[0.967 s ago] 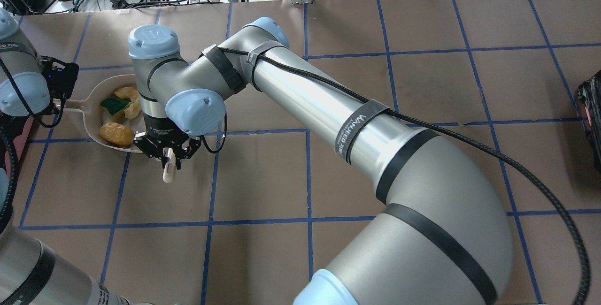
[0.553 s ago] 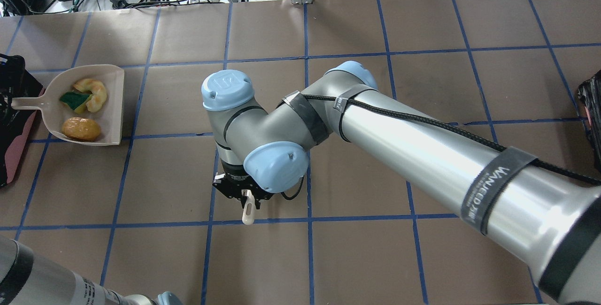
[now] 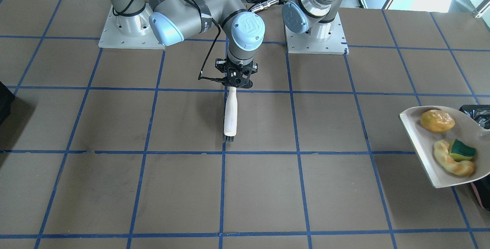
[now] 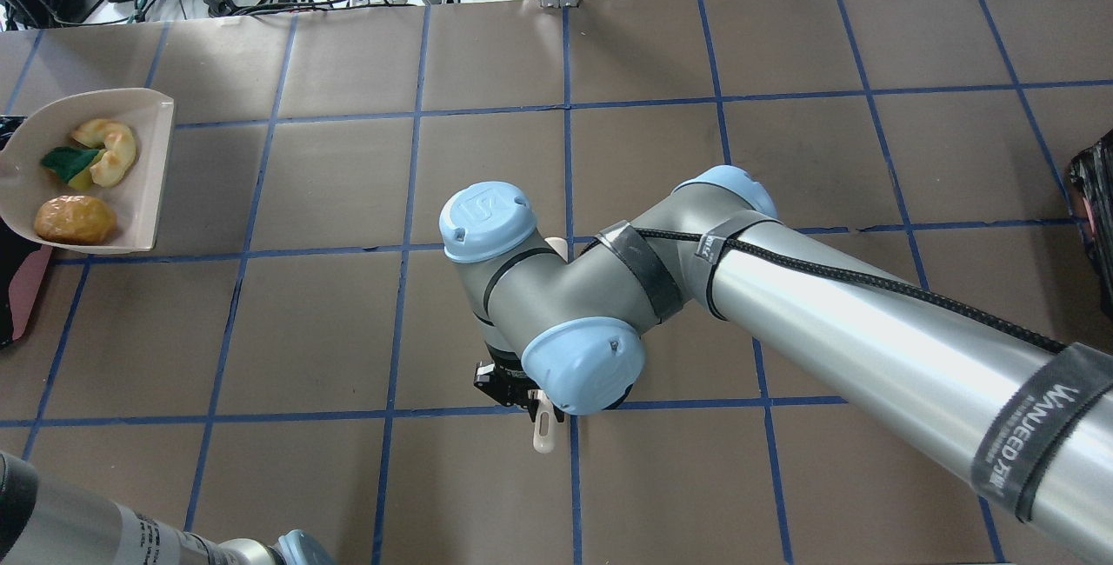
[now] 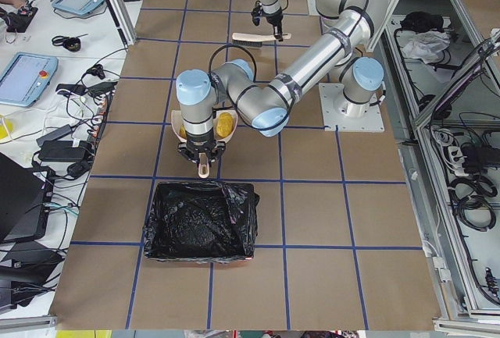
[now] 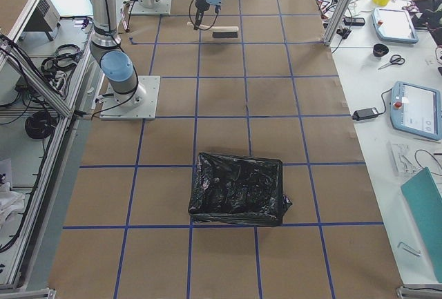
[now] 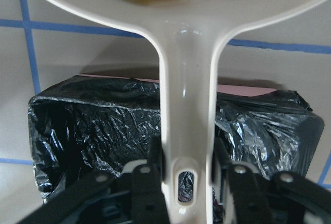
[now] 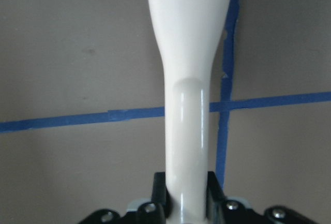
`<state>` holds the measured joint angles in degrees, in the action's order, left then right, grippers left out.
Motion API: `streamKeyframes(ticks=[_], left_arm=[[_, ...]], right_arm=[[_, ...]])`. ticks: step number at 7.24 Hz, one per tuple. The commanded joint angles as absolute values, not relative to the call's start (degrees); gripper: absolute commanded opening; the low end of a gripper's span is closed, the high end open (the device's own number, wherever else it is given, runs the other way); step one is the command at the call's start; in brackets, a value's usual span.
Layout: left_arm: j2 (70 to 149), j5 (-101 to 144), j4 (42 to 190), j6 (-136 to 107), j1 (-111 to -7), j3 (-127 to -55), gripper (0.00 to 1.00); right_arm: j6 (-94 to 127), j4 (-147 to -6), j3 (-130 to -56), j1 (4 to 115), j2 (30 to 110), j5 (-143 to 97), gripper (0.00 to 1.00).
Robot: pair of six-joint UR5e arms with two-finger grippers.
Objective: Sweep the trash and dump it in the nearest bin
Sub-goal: 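Carry the loaded dustpan with the left gripper to the black trash bin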
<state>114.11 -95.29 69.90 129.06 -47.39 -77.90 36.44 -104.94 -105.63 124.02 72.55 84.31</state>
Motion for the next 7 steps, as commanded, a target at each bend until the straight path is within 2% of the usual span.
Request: streamKeyframes(ticks=[1, 3, 7], left_arm=[[116.5, -93.3, 74.7, 131.5, -45.4, -68.7, 0.0], [121.2, -92.6, 75.3, 129.3, -43.9, -59.6, 0.0], [129.5, -92.1, 81.1, 128.8, -37.4, -46.0, 0.0]], right_arm=[[32.5, -104.5, -106.2, 123.0, 72.9, 84.5, 0.0], [32.5, -104.3, -106.3, 122.1, 72.9, 84.3, 0.0], [31.8, -103.9, -106.7, 121.1, 73.1, 83.6, 0.0]])
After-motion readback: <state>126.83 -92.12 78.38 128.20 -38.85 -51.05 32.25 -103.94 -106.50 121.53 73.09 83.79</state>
